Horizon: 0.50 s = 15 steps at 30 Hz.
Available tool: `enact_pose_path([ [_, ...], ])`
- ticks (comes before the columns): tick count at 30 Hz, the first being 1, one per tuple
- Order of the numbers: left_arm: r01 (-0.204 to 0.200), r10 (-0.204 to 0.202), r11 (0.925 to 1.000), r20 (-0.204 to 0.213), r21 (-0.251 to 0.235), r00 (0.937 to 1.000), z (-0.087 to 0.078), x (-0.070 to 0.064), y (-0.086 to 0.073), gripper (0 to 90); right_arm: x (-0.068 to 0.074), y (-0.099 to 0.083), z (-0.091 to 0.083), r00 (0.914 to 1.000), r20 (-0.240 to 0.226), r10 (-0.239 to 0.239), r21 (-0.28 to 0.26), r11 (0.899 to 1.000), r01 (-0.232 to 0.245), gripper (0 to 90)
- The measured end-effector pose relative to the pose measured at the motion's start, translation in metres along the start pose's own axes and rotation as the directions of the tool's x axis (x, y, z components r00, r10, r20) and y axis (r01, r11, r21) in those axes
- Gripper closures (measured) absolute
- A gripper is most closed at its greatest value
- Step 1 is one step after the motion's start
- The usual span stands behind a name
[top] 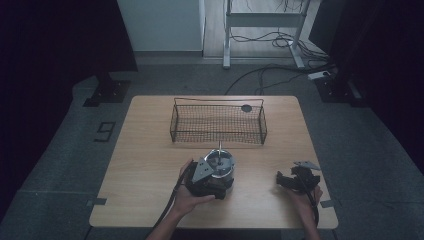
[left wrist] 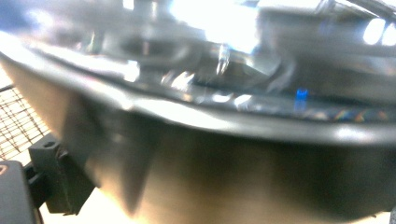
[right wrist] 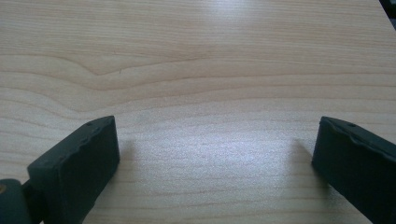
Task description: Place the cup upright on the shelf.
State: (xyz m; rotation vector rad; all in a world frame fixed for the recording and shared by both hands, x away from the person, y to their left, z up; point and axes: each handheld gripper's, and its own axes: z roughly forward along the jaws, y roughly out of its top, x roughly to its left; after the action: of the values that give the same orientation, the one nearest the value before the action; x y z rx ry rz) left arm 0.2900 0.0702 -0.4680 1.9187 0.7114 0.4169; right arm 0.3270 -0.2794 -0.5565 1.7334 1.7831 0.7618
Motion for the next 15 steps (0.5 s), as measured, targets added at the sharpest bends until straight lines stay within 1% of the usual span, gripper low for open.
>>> enact_pose_path([
  [5, 0.005, -0.005, 1.0000, -0.006, -0.006, 1.0000, -0.004, 0.004, 0.001, 3.8, 0.000, 0.000, 0.000, 1.0000, 0.000, 0.000, 0.000, 1.000, 0.000, 0.4],
  [8, 0.014, -0.014, 0.9999, -0.016, -0.007, 0.9998, -0.008, 0.011, 0.002, 3.8, 0.000, 0.000, 0.000, 1.0000, 0.000, 0.000, 0.000, 1.000, 0.000, 0.4],
  [9, 0.014, -0.014, 0.9999, -0.016, -0.007, 0.9998, -0.008, 0.011, 0.002, 3.8, 0.000, 0.000, 0.000, 1.0000, 0.000, 0.000, 0.000, 1.000, 0.000, 0.4],
  [12, 0.020, -0.020, 0.9997, -0.035, -0.011, 0.9992, -0.013, 0.017, 0.003, 3.8, 0.000, 0.000, 0.000, 1.0000, 0.001, 0.002, 0.000, 1.000, -0.002, 0.5],
  [15, 0.028, -0.028, 0.9995, -0.039, -0.015, 0.9988, -0.016, 0.021, 0.004, 3.8, 0.000, 0.000, 0.000, 1.0000, 0.001, 0.002, 0.000, 1.000, -0.002, 0.5],
])
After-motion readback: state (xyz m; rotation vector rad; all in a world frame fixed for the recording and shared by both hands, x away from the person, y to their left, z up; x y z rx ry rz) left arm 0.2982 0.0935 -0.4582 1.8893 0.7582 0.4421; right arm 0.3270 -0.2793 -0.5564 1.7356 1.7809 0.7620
